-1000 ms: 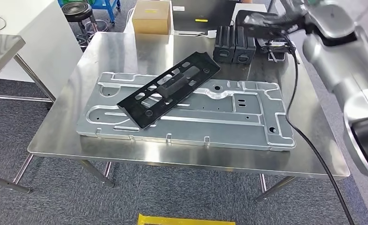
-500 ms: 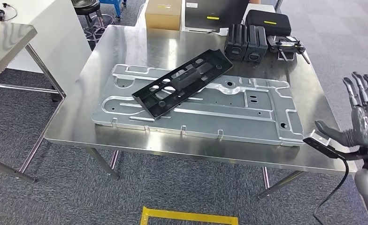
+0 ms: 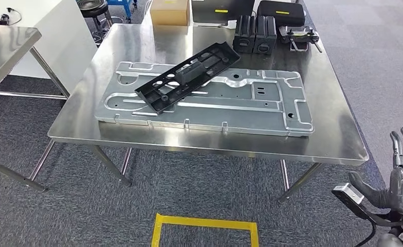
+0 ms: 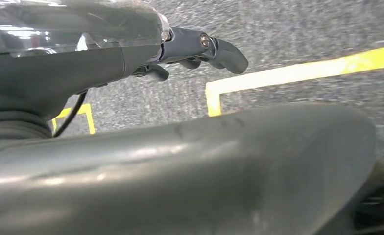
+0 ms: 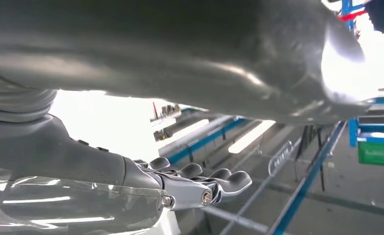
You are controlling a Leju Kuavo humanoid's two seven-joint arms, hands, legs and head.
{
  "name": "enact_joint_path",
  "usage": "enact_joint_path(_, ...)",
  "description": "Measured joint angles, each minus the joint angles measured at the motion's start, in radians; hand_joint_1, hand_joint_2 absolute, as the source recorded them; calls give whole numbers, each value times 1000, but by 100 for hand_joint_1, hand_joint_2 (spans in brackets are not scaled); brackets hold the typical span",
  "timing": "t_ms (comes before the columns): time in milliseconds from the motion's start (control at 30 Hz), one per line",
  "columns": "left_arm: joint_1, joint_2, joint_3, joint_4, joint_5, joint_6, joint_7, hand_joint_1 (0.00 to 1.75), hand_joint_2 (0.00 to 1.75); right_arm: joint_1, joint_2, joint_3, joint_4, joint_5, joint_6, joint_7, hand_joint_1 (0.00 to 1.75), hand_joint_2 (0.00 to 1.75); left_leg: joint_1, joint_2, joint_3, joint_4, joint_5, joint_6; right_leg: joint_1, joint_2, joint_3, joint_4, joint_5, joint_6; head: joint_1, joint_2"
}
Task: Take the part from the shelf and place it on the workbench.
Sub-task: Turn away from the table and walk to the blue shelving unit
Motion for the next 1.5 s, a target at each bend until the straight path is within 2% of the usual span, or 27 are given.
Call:
enact_joint_path(33,-2,1,0,0,-1,1,1,0,0,-3,26,-10,14,-22,-8,-16,0,0,-2,0,59,-62,18,7,1,0,-13,3,10,2,0,0)
enact_joint_path(100,-7,2,0,-1,-4,4,3,0,0,-14,84,-33,65,-69,-28,-56,0,0,-7,0,182,-222,5,22,5,-1,-29,7,30,8,0,0)
enact_joint_path(167,-11,3,0,-2,-7,5,8,0,0,-30,136,-57,138,-108,-34,-82,0,0,-12,2,235,-309,-17,31,4,-2,-32,2,52,18,0,0)
enact_joint_path(233,-10,2,0,-2,-11,5,16,0,0,-53,176,-82,230,-153,-13,-93,0,0,-11,7,222,-320,5,41,2,2,-35,-5,64,29,0,0)
enact_joint_path(267,-10,2,0,-2,-13,6,19,0,0,-70,193,-98,288,-185,7,-99,0,0,-10,11,211,-325,21,48,1,4,-42,7,43,34,0,0)
enact_joint_path(367,-10,2,-2,-2,-28,6,25,0,0,-156,226,-185,597,-374,131,-125,0,0,-7,21,163,-329,67,58,-5,6,-80,149,-108,48,0,0)
enact_joint_path(400,-9,2,-4,-2,-34,5,24,0,0,-183,234,-227,724,-458,197,-117,0,0,-7,22,145,-326,80,58,-6,5,-88,212,-139,52,0,0)
enact_joint_path(467,-6,2,-11,-2,-47,3,20,0,0,-213,254,-317,945,-585,322,-40,0,0,-7,22,105,-314,102,55,-9,5,-76,283,-123,55,0,0)
enact_joint_path(533,-4,3,-20,-2,-58,1,19,0,0,-225,282,-393,1115,-632,371,75,0,0,-7,20,65,-293,119,48,-13,4,-2,229,-72,55,0,0)
enact_joint_path(567,-4,3,-24,-2,-62,1,20,0,0,-231,298,-420,1181,-636,366,140,0,0,-8,20,48,-282,124,42,-13,4,54,161,-74,54,0,0)
enact_joint_path(633,-8,3,-32,-2,-67,1,27,0,0,-244,332,-458,1282,-637,346,294,0,0,-10,25,25,-264,135,28,-9,5,139,35,-115,43,-1,0)
enact_joint_path(667,-10,3,-35,-2,-69,1,31,0,0,-251,349,-473,1323,-637,343,378,0,0,-10,28,20,-260,142,21,-4,6,155,4,-131,35,-1,0)
enact_joint_path(733,-10,4,-41,-2,-74,3,36,0,0,-256,385,-501,1387,-637,375,490,0,0,-5,30,13,-256,151,6,-1,3,145,-6,-122,15,-1,0)
enact_joint_path(767,-9,4,-43,-2,-76,5,37,0,0,-257,399,-511,1411,-638,406,511,0,0,-2,27,7,-244,133,-1,-1,1,135,-6,-111,5,-1,0)
enact_joint_path(833,-5,4,-47,-2,-82,6,45,0,0,-264,425,-526,1445,-648,463,503,0,0,2,20,-18,-165,37,-12,0,-2,107,-7,-85,-9,-1,0)
enact_joint_path(900,-2,4,-55,-2,-95,6,58,0,0,-271,443,-541,1466,-660,475,468,0,87,3,17,-41,-42,-60,-19,3,-2,73,-5,-58,-14,-1,0)
enact_joint_path(933,-2,5,-60,-2,-101,5,66,0,0,-274,448,-548,1475,-660,465,451,0,131,3,17,-41,5,-72,-20,5,-3,55,-4,-46,-14,-1,0)
enact_joint_path(967,-2,6,-65,-2,-105,5,74,0,0,-276,451,-552,1482,-651,450,435,0,175,3,17,-27,26,-58,-19,7,-5,36,-1,-33,-13,-1,0)
enact_joint_path(1000,-2,8,-68,-2,-104,6,79,0,0,-278,452,-554,1487,-634,433,421,0,175,3,17,2,15,-28,-16,9,-7,17,2,-20,-13,-1,0)
enact_joint_path(1067,-5,13,-70,-3,-95,12,82,0,0,-283,453,-547,1494,-586,404,400,0,175,0,16,111,-101,10,-3,13,-7,-13,7,3,-10,-1,0)
enact_joint_path(1133,-12,19,-70,-4,-85,20,73,0,0,-287,451,-532,1498,-540,385,395,0,175,-5,15,219,-255,-16,13,16,-6,-28,10,25,-2,-1,0)
enact_joint_path(1167,-15,21,-70,-4,-82,23,68,0,0,-288,449,-521,1499,-516,375,394,0,175,-9,15,246,-301,-32,21,16,-7,-31,9,37,4,-1,0)
enact_joint_path(1233,-17,23,-69,-4,-78,30,64,0,0,-288,444,-490,1502,-452,350,398,0,87,-10,17,243,-325,-23,36,14,-7,-35,3,56,16,-1,0)
enact_joint_path(1300,-17,24,-69,-4,-81,34,67,0,0,-287,437,-446,1506,-382,325,404,0,0,-6,22,220,-331,7,50,11,-2,-48,27,14,27,-1,0)
enact_joint_path(1400,-15,25,-70,-4,-93,36,85,0,0,-287,433,-377,1512,-272,315,423,0,0,-6,24,171,-330,49,59,3,2,-80,185,-144,41,-1,0)
enact_joint_path(1433,-14,26,-71,-4,-98,36,93,0,0,-287,433,-344,1514,-214,320,429,0,0,-6,25,153,-327,61,58,0,2,-84,243,-168,45,-1,0)
enact_joint_path(1500,-11,27,-74,-4,-107,35,102,0,0,-291,433,-267,1518,-105,330,433,0,0,-4,29,109,-313,84,53,-7,1,-59,287,-143,52,-1,0)
